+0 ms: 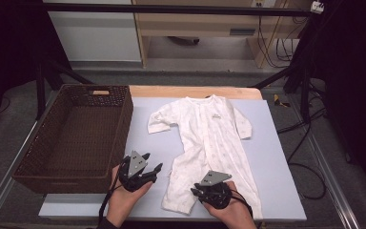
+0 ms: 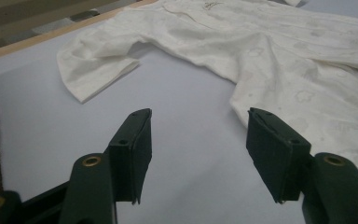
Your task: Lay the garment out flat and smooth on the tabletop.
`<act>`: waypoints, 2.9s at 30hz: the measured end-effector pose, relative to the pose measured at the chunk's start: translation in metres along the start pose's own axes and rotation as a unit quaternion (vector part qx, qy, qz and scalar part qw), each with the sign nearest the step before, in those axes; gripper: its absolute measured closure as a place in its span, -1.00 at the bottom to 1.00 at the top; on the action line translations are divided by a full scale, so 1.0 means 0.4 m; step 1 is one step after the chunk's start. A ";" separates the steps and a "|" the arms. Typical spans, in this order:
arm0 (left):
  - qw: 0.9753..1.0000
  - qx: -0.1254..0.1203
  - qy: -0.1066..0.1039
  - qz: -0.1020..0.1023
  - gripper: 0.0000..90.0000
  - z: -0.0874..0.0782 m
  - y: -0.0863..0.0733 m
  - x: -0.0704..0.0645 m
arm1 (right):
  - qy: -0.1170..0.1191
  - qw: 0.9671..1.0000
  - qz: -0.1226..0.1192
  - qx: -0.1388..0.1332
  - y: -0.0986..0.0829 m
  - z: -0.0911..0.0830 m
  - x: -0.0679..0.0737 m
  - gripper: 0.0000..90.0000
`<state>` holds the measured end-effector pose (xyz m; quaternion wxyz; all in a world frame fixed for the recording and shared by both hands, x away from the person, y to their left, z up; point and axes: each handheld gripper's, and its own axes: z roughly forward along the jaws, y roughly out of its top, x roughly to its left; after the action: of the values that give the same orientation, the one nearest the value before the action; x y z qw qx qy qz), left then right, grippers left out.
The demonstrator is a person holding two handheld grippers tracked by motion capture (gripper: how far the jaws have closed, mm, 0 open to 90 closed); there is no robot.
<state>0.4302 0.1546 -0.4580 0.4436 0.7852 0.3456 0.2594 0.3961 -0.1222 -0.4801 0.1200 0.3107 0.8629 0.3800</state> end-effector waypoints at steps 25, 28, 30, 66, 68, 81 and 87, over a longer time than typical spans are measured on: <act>0.999 0.014 -0.031 0.001 -0.09 0.049 0.036 -0.025 | 0.031 0.998 -0.022 0.045 -0.073 -0.120 -0.061 0.74; 0.999 0.018 -0.041 0.002 -0.09 0.095 0.067 -0.039 | 0.021 0.999 -0.017 0.028 -0.056 -0.112 -0.054 0.48; 0.998 0.036 -0.053 0.010 -0.10 0.136 0.086 -0.050 | 0.015 1.000 -0.007 0.011 -0.038 -0.102 -0.047 0.26; 0.993 0.104 -0.035 0.048 0.99 0.278 0.089 -0.035 | 0.015 1.000 -0.017 -0.004 0.041 0.018 0.049 0.00; 0.993 0.102 -0.028 0.054 0.99 0.279 0.088 -0.029 | 0.010 1.000 -0.023 0.003 0.044 0.026 0.055 0.00; 0.995 0.090 -0.023 0.046 0.90 0.271 0.091 -0.017 | -0.025 1.000 0.007 -0.015 -0.019 -0.072 -0.005 0.02; 0.996 0.070 -0.024 0.047 0.69 0.210 0.102 -0.024 | -0.025 1.000 0.009 0.015 -0.052 -0.057 -0.002 -0.07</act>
<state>0.4971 0.0888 -0.4628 0.3828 0.8357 0.3151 0.2362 0.3772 -0.1467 -0.4799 0.1337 0.3295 0.8626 0.3598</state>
